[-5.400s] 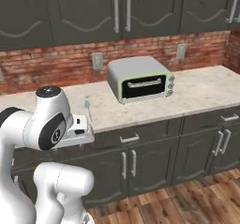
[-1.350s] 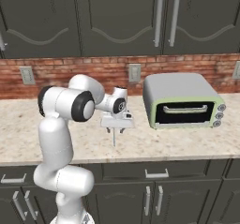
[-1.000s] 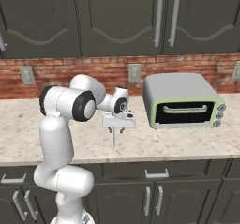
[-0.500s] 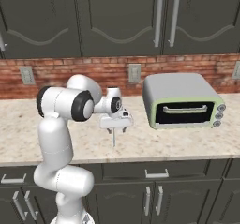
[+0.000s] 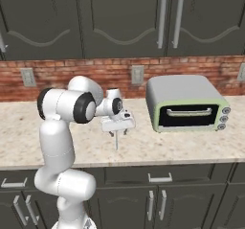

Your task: Take the fork and place it on the left side of the plate. Then take the spoon and place it on the right side of the plate. Make sure they're directly next to the plate.

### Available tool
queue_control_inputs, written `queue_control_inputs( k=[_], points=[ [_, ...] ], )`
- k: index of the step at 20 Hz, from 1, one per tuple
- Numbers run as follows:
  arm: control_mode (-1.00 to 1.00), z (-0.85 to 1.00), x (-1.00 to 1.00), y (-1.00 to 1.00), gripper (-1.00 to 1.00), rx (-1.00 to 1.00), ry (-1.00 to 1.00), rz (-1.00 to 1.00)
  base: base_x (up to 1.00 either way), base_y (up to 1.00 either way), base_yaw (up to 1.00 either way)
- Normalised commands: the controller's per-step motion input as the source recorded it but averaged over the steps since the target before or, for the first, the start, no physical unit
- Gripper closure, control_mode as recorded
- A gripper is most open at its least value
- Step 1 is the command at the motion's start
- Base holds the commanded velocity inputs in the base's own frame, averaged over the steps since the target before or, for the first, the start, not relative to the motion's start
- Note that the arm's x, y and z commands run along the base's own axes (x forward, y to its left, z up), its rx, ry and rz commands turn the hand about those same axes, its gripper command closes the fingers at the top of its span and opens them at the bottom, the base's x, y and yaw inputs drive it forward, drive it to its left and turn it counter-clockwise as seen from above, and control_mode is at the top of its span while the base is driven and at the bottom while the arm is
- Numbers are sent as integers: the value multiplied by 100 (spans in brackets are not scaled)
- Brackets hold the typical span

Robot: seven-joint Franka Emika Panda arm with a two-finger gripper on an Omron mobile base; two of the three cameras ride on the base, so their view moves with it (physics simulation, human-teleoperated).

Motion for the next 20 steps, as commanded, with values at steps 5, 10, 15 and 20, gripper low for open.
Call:
queue_control_inputs(
  k=[5, 10, 15, 20],
  points=[
    [-100, -100, -24, 0, 100, 0, 21, -2, 0, 0, 0],
    [-100, -100, -40, 0, 100, 0, 28, -1, 0, 0, 0],
    [-100, -99, -73, 6, 100, 0, 20, -2, 0, 0, 0],
    [-100, -74, -97, 1, 100, 0, 3, -4, 0, 0, 0]
  ],
)
